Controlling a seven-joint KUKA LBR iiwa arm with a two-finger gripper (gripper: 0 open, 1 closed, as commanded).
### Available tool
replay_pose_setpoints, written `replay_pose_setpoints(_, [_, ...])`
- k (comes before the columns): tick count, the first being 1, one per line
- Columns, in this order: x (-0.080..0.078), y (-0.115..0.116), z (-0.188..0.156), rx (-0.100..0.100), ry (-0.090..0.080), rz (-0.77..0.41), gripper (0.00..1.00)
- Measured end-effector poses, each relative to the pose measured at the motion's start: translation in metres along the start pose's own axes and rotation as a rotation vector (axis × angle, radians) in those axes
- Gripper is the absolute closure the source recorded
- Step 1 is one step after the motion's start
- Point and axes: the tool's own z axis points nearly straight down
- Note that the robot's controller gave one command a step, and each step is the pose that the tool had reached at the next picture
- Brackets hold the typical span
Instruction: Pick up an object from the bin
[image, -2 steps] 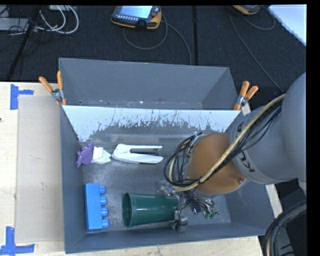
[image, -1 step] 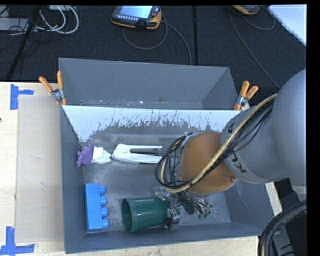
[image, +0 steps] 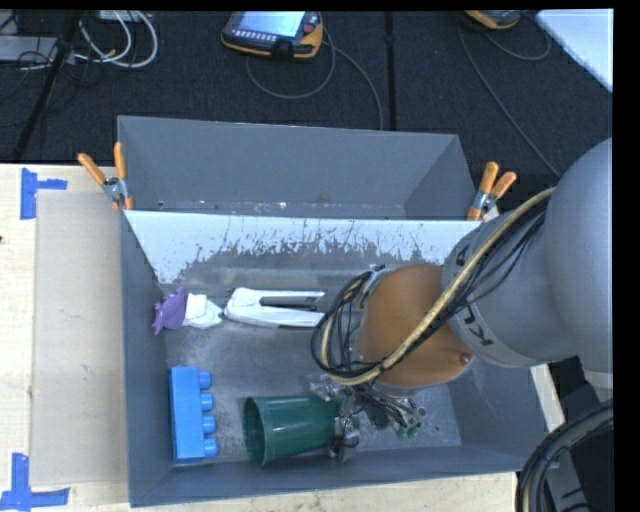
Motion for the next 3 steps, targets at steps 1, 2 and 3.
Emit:
replay_pose_setpoints(1, [0.002,-0.004,-0.11,0.0,0.001,-0.01,1.0])
replay_pose_setpoints(2, [0.002,-0.003,-0.11,0.0,0.001,-0.011,1.0])
replay_pose_setpoints(3, [0.003,-0.004,-0.154,-0.002,0.009,-0.006,1.0])
